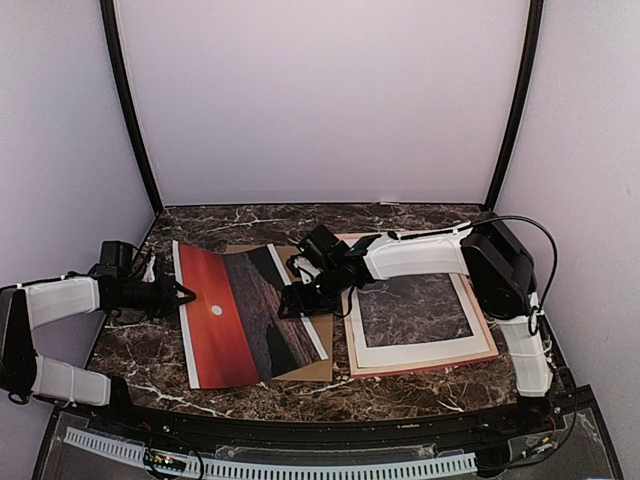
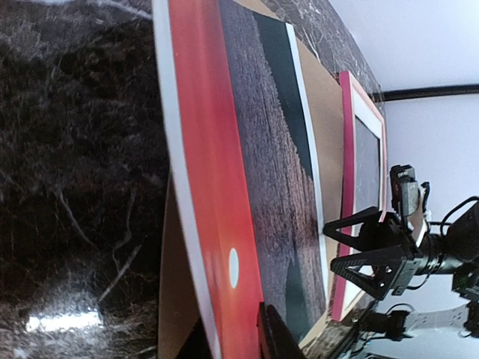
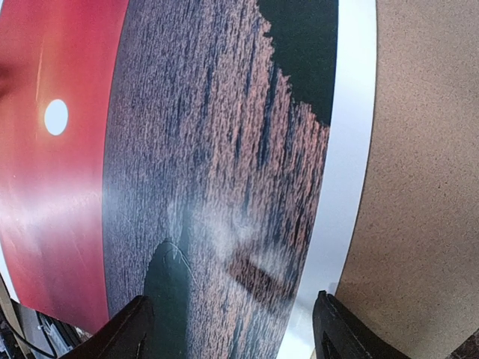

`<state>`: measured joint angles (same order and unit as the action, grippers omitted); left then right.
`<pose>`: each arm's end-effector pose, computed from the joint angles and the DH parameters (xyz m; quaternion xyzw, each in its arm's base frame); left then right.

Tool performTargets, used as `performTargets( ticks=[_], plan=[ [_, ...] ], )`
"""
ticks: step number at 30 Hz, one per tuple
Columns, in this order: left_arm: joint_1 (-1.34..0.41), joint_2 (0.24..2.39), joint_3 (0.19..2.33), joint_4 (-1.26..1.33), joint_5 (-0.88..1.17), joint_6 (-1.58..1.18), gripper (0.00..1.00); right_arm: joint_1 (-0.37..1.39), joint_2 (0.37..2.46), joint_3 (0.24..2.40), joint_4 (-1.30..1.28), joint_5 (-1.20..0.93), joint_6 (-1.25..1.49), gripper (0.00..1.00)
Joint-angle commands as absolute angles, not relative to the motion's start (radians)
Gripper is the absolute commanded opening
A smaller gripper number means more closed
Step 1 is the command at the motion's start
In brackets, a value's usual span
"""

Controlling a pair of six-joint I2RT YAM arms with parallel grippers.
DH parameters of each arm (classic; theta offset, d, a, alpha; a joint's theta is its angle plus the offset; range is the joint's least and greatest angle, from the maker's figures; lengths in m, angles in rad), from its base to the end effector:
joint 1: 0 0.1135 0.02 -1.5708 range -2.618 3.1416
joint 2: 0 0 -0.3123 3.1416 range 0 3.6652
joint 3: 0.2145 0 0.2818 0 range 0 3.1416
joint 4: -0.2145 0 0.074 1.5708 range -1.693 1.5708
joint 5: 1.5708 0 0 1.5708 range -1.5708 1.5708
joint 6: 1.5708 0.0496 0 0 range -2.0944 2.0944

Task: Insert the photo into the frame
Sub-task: Pick up the photo from the backboard.

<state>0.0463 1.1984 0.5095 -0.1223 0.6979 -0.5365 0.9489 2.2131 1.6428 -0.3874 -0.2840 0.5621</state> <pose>0.2354 -0.0210 0.1945 -0.1293 0.8724 -0.3926 0.2609 0.3040 0.4480 0.1659 -0.2233 0.9180 0.3030 0.1249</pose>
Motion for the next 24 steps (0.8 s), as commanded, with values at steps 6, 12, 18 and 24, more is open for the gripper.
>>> performTargets(
  ticks=[6, 12, 18, 24],
  plan=[
    [0.041, 1.164, 0.629, -0.230, 0.724, -0.470, 0.00, 0.955, 2.177, 1.637, -0.455, -0.263, 0.518, 0.78],
    [0.018, 1.146, 0.796, -0.388, 0.677, -0.360, 0.00, 0.940, 2.085, 1.669, -0.509, -0.191, 0.470, 0.81],
    [0.014, 1.172, 1.066, -0.642, 0.548, -0.244, 0.00, 0.910, 1.989, 1.683, -0.557, -0.143, 0.442, 0.83],
    [0.010, 1.251, 1.439, -0.924, 0.359, -0.130, 0.00, 0.889, 1.944, 1.684, -0.590, -0.113, 0.430, 0.85]
  ],
)
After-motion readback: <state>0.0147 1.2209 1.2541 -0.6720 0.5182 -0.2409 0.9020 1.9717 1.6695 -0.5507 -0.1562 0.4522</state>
